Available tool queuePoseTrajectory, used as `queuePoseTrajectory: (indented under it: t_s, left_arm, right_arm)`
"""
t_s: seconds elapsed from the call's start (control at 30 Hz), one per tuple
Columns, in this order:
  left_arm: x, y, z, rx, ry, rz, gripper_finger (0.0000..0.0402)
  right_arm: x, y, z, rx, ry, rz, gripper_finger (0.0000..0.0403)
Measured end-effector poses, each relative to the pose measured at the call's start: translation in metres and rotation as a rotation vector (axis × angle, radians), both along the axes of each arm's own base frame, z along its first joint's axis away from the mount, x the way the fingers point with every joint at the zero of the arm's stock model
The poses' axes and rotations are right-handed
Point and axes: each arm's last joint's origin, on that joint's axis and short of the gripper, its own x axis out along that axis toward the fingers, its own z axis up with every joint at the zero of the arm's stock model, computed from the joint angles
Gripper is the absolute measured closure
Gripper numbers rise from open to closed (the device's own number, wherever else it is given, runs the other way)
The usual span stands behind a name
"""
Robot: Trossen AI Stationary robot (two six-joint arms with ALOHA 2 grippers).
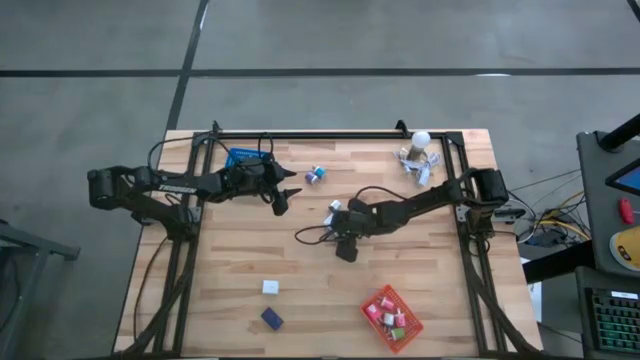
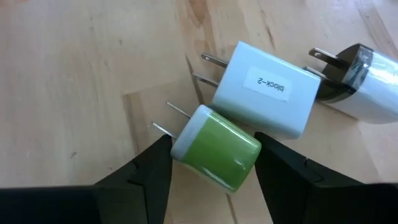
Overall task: Pick & Place Office items
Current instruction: Put the green charger adapter into the orange bin
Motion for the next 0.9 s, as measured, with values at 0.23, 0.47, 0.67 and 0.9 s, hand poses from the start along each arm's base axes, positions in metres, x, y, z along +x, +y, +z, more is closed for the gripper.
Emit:
queuePoseTrajectory:
  t_s: [0.23,0.47,0.67,0.9]
  left_arm:
    - [0.000,0.000,-0.001,0.000,0.002,0.000,0.0142]
    - [-0.001,0.000,-0.001,-0.001,0.003,0.000,0.0142]
    - [-0.001,0.000,-0.001,-0.001,0.004,0.001,0.0142]
    - [-0.001,0.000,-0.002,-0.001,0.006,0.001,0.0142]
  right_arm:
    - [-0.001,0.009,0.000,-0.014,0.002,0.045,0.0215]
    - [0.001,0.024,0.003,-0.077,-0.041,0.088,0.0215]
    - [0.006,0.043,0.009,-0.131,-0.145,0.160,0.0215]
    - [0.012,0.072,0.022,-0.249,-0.305,0.300,0.0215]
